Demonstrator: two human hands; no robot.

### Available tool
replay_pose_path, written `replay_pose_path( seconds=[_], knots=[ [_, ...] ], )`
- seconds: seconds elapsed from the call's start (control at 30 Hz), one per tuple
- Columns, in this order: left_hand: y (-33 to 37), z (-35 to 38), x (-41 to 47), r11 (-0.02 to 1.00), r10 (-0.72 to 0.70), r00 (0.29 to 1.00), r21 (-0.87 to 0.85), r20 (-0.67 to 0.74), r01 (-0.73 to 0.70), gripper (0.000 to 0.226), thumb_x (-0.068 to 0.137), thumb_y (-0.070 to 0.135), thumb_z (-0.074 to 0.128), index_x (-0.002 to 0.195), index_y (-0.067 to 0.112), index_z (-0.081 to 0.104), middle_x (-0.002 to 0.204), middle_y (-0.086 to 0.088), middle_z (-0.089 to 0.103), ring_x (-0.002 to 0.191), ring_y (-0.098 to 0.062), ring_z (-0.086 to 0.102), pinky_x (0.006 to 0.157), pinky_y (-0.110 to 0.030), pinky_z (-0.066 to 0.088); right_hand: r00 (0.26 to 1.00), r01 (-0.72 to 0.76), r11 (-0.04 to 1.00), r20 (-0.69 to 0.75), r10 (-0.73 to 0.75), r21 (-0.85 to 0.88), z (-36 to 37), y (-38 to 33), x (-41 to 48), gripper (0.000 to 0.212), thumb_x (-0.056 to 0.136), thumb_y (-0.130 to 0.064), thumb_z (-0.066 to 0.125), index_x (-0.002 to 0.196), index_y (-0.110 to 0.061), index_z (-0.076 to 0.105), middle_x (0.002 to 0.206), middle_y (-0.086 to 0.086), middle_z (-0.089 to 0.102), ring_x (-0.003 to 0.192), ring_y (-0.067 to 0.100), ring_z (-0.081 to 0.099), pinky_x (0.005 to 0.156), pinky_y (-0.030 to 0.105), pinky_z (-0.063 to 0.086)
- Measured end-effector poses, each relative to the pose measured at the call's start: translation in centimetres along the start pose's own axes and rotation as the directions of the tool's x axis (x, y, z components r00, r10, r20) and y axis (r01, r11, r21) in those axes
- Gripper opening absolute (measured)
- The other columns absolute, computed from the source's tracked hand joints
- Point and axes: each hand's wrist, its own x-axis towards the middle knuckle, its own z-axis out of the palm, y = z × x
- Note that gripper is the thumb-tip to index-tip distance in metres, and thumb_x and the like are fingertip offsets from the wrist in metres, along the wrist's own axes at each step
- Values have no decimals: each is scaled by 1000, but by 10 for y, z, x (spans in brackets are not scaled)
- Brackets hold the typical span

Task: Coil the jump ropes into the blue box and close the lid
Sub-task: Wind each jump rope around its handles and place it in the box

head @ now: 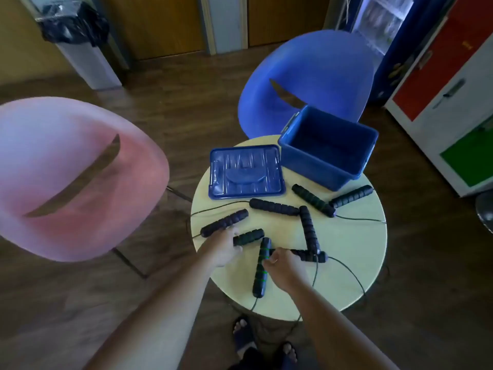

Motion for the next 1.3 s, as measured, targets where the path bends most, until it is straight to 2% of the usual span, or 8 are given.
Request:
replay_pose_path(
  seconds=[0.1, 0.23, 0.43, 0.63, 0.87, 0.97, 1.17, 1.3],
  knots=[
    [-3, 5, 3, 983, 14, 999, 184, -40, -6, 48, 97, 31, 61, 142, 23, 47, 139, -7, 57, 120, -31, 57, 84, -38, 49, 999, -42, 995, 27, 45, -87, 19, 1, 2, 27, 94, -39, 58, 83, -16, 50, 73, 0, 54, 62, 16, 49, 52, 29, 37],
    [-8, 12, 7, 937, 40, 997, 349, -66, -15, 46, 96, 15, 56, 140, 23, 45, 134, -8, 57, 124, -34, 52, 99, -50, 45, 990, -138, 990, 26, 139, -31, 41, 7, 0, 37, 88, -44, 63, 107, -16, 50, 90, 2, 58, 81, 25, 58, 64, 31, 43],
    [-19, 15, 5, 914, 94, 991, 402, -100, -46, 52, 92, 4, 54, 138, 27, 43, 128, -8, 62, 116, -34, 60, 92, -44, 47, 990, -140, 989, 39, 138, 48, 51, 11, -1, 36, 89, -37, 64, 110, -14, 47, 97, 6, 59, 84, 27, 59, 63, 30, 42],
    [-25, 7, -6, 988, 49, 993, 152, -108, -32, 45, 99, 10, 52, 141, 24, 44, 134, -10, 60, 115, -34, 60, 81, -37, 46, 993, -110, 968, 63, 98, 226, 46, 7, -6, 31, 86, -37, 66, 103, -18, 49, 99, 9, 68, 69, 20, 57, 52, 27, 39],
    [-12, -26, -33, 982, -7, 992, -186, -123, -16, 33, 98, 20, 58, 128, 29, 49, 119, 3, 67, 89, -22, 66, 79, -37, 53, 999, -7, 854, 37, -14, 520, 31, -18, -16, 32, 82, -38, 71, 99, -20, 50, 86, 6, 74, 84, 29, 73, 84, 51, 59],
    [0, -42, -50, 956, -14, 988, -292, -157, -33, 33, 95, 21, 63, 126, 28, 52, 105, 6, 68, 75, -16, 64, 69, -32, 50, 998, 64, 794, -15, -69, 605, 18, -34, -26, 29, 84, -33, 73, 96, -19, 51, 90, 7, 75, 84, 30, 74, 84, 50, 59],
    [34, -70, -95, 848, -20, 962, -514, -274, -129, 27, 73, 32, 65, 99, 38, 61, 81, 4, 71, 70, -22, 68, 77, -45, 57, 967, 235, 642, -107, -231, 730, -18, -63, -54, 19, 92, -18, 69, 97, -11, 51, 89, 12, 72, 81, 25, 70, 84, 44, 58],
    [55, -84, -124, 822, -22, 934, -539, -357, -187, 29, 82, 27, 65, 110, 33, 64, 85, -1, 68, 75, -19, 64, 71, -39, 52, 941, 318, 572, -178, -288, 756, -42, -75, -71, 18, 92, -21, 70, 97, -11, 57, 97, 12, 72, 95, 30, 73, 81, 38, 62]
  ],
)
